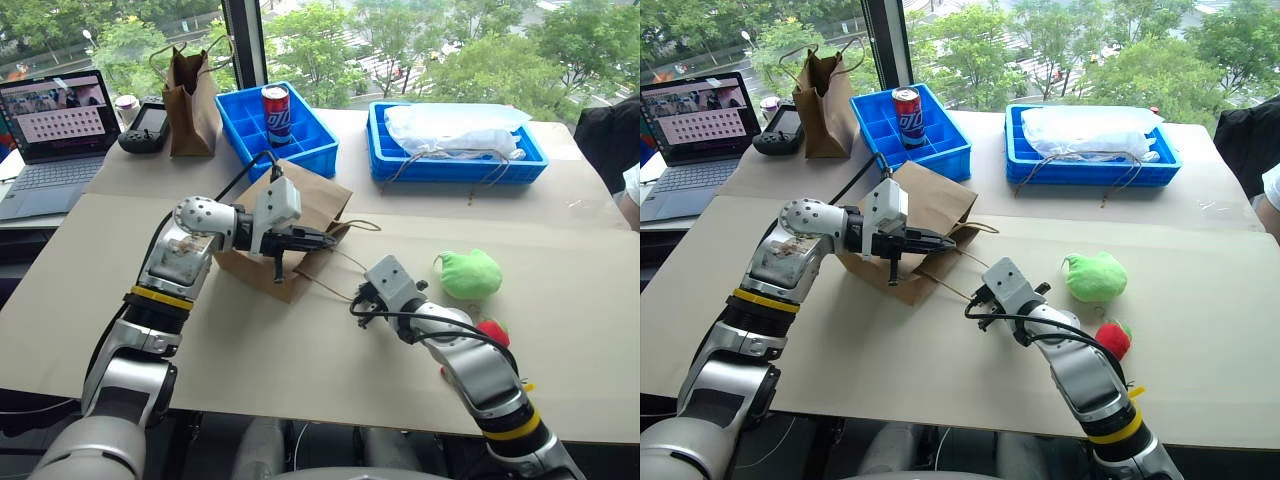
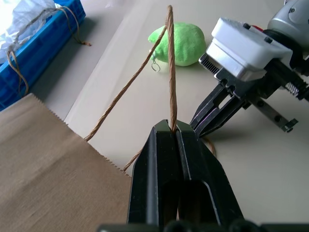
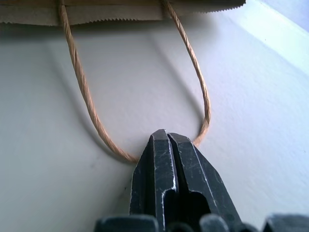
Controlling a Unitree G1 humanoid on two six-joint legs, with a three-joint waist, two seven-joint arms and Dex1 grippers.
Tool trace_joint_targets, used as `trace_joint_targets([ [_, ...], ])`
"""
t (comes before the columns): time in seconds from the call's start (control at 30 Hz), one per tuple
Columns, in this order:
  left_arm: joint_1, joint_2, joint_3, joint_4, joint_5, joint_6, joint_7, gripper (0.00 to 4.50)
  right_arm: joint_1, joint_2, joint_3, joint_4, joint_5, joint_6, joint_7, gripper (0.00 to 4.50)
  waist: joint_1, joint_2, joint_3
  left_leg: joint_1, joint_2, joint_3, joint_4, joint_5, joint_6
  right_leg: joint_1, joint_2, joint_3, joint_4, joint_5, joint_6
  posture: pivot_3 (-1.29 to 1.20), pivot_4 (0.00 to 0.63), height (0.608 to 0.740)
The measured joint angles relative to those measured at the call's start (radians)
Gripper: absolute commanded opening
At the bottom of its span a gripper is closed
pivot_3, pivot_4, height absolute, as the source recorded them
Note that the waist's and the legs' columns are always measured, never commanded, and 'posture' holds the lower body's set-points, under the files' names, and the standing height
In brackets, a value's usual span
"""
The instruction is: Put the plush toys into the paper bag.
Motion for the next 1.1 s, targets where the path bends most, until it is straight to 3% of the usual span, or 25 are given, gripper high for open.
trace_joint_targets([
  [0.23,-0.032,-0.085,0.072,-0.006,-0.089,0.124,0.08,0.0,-0.015,-0.019,-0.241,-0.175,0.192,0.123,0.098,0.05,0.003,0.0,0.0,0.0,-0.001,-0.001,0.0,0.0,0.0,0.0,0.0,0.0,0.0,0.0,0.0,0.0,0.15,0.734],
  [0.3,-0.039,-0.097,0.093,-0.035,-0.127,0.177,0.097,0.0,-0.029,-0.09,-0.314,-0.167,0.197,0.13,0.097,0.05,0.003,0.0,0.0,0.0,-0.003,-0.001,0.0,0.0,0.0,0.0,0.0,0.0,0.0,0.0,0.0,0.0,0.15,0.734],
  [0.37,-0.04,-0.106,0.119,-0.062,-0.169,0.243,0.124,0.0,-0.028,-0.193,-0.398,-0.13,0.179,0.131,0.099,0.6,0.004,0.0,0.0,0.0,-0.003,-0.001,-0.001,0.0,0.0,0.0,0.0,0.0,-0.001,0.0,0.0,0.0,0.15,0.734],
  [0.47,-0.036,-0.105,0.138,-0.104,-0.2,0.294,0.147,0.0,-0.023,-0.248,-0.519,-0.071,0.182,0.141,0.114,1.42,0.004,0.0,0.0,0.0,-0.002,-0.001,-0.002,0.0,0.0,0.0,0.001,0.0,-0.001,0.0,0.0,0.0,0.15,0.734],
  [0.7,0.018,-0.117,0.107,-0.191,-0.227,0.348,0.164,0.0,-0.002,-0.326,-0.521,0.016,0.207,0.158,0.141,3.88,-0.007,0.0,0.0,0.001,-0.003,-0.001,-0.002,0.0,0.0,0.0,0.0,0.002,-0.001,0.0,0.0,0.0,0.15,0.734],
  [0.8,0.027,-0.116,0.1,-0.221,-0.24,0.357,0.163,0.0,0.032,-0.313,-0.477,0.105,0.176,0.123,0.113,3.88,-0.007,-0.001,0.0,0.001,-0.003,-0.001,-0.002,0.0,0.0,0.001,0.0,0.002,-0.001,0.0,0.0,0.0,0.15,0.734],
  [0.83,0.033,-0.115,0.1,-0.231,-0.242,0.362,0.163,0.0,0.042,-0.301,-0.452,0.155,0.166,0.096,0.104,3.65,-0.007,-0.001,0.0,0.002,-0.003,0.0,-0.002,0.0,0.0,0.001,0.0,0.002,-0.001,0.0,0.0,0.0,0.15,0.734],
  [0.97,0.047,-0.113,0.089,-0.248,-0.254,0.394,0.163,0.0,0.021,-0.264,-0.399,0.287,0.132,-0.038,0.085,2.39,-0.013,-0.001,0.0,0.003,-0.003,0.0,-0.002,0.0,0.0,0.002,0.0,0.003,-0.001,0.0,0.0,0.0,0.15,0.734],
  [1.1,0.048,-0.112,0.087,-0.262,-0.266,0.396,0.165,0.0,0.027,-0.268,-0.4,0.282,0.136,-0.101,0.103,1.04,-0.014,-0.001,0.001,0.004,-0.003,0.0,-0.002,0.001,0.0,0.002,0.0,0.003,-0.001,0.0,0.0,0.0,0.15,0.734],
])
